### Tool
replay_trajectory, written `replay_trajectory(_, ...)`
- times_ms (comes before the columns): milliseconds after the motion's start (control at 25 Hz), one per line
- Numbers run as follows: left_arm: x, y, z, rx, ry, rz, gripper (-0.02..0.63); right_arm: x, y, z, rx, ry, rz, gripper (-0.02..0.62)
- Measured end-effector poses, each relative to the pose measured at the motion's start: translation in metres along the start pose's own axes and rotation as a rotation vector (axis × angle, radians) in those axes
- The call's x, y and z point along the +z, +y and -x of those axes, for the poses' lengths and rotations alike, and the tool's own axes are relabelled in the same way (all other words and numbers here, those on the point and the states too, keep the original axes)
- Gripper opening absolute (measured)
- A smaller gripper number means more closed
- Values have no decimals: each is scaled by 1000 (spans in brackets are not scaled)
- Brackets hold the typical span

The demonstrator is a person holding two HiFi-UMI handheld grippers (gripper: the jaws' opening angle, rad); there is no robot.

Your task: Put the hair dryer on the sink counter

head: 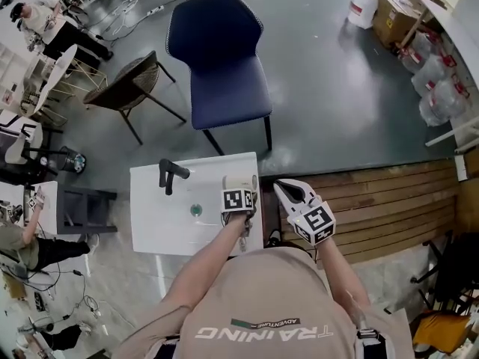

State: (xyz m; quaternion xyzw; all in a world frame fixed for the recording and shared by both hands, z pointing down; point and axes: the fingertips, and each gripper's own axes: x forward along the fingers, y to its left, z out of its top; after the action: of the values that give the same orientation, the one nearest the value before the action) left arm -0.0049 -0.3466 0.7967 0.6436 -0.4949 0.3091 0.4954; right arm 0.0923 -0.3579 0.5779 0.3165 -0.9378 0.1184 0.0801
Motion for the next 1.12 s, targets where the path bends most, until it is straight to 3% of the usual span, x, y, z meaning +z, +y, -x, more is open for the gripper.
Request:
replay_trajectory(280,2,1,-4,48,1,-5,215,-7,-3,-1,8,16,-10,6)
replay_trajectory(560,4,4,-7,84,-17,81,215,-10,1,-10,30,26,5,6)
replay_trajectory(880,2,4,-9,132,-3,46,215,-12,6,-10,31,36,7,6)
replay_trajectory(1120,0,2,-12,124,7,28,215,-12,10,-5,26,43,8,6)
